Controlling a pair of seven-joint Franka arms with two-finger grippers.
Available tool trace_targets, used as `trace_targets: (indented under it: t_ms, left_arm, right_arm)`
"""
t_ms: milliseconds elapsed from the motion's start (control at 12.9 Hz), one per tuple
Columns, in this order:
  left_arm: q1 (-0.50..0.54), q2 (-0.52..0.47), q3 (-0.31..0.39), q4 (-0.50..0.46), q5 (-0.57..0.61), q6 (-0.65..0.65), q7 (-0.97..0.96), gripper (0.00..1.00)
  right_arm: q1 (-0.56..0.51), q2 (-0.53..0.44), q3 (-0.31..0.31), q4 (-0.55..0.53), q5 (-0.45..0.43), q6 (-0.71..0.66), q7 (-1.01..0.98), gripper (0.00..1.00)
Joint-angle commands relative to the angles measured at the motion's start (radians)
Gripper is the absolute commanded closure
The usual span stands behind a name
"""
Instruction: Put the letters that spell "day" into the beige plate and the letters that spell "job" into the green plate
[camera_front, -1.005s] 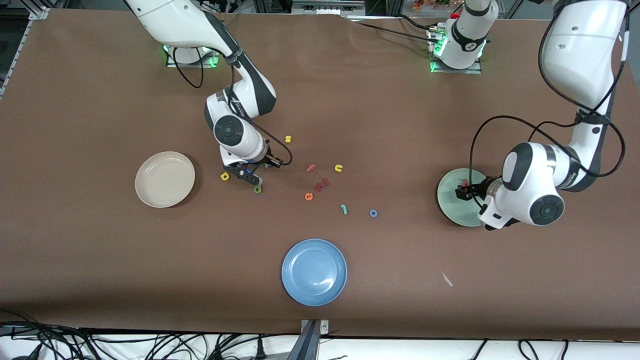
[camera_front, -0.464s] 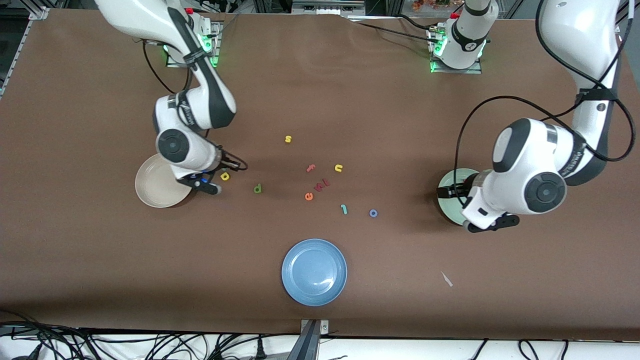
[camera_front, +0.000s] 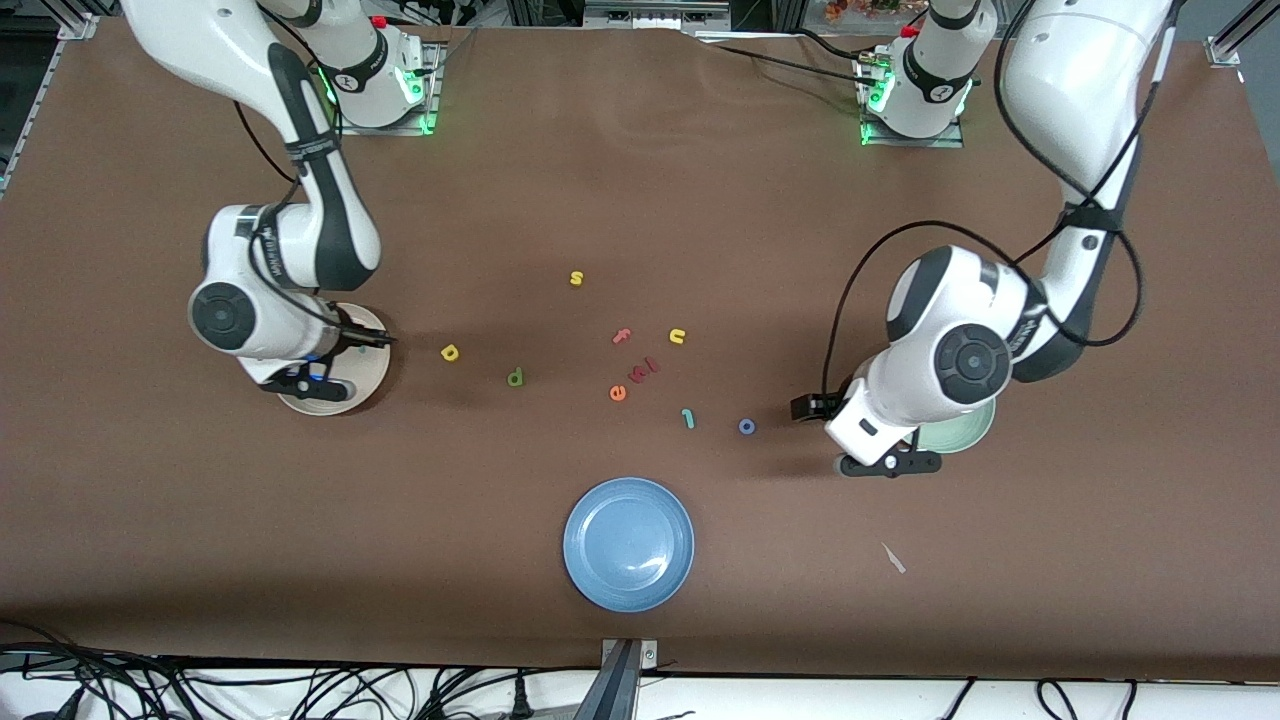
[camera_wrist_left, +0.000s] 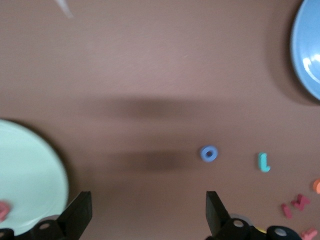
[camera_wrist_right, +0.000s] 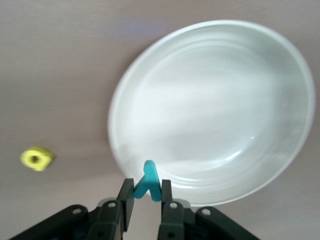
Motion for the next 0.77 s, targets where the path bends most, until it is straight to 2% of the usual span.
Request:
trace_targets:
  t_ms: [0, 77, 155, 232, 541, 696]
  left_arm:
    - [-0.042, 0.062, 0.002, 0.007, 0.022, 0.082, -0.024, 0.0]
    - [-0.057, 0.075, 0.003, -0.009, 0.028, 0.125, -0.038, 0.0]
    - [-0.06, 0.092, 0.003, -0.02, 0.03, 0.16, -0.04, 0.02]
    - [-0.065, 0.109, 0.003, -0.026, 0.031, 0.191, -0.04, 0.03]
    - [-0.115, 0.154, 0.014, -0.031, 0.091, 0.239, -0.046, 0.11]
    - [-0.138, 0.154, 0.014, -0.054, 0.094, 0.239, -0.07, 0.21]
  right_arm:
    - [0.004, 0.011, -0.042, -0.022, -0.008, 0.024, -0.115, 1.0]
    - [0.001, 0.018, -0.042, -0.019, -0.007, 0.024, -0.147, 0.75]
    - [0.001, 0.022, -0.042, -0.011, -0.007, 0.017, -0.148, 0.11]
    - [0.001, 0.022, -0.042, -0.005, -0.007, 0.013, -0.152, 0.0]
    - [0.001, 0.028, -0.04, 0.049, -0.007, -0.071, -0.154, 0.0]
    - [0.014, 0.028, -0.031, 0.06, -0.005, -0.088, -0.145, 0.0]
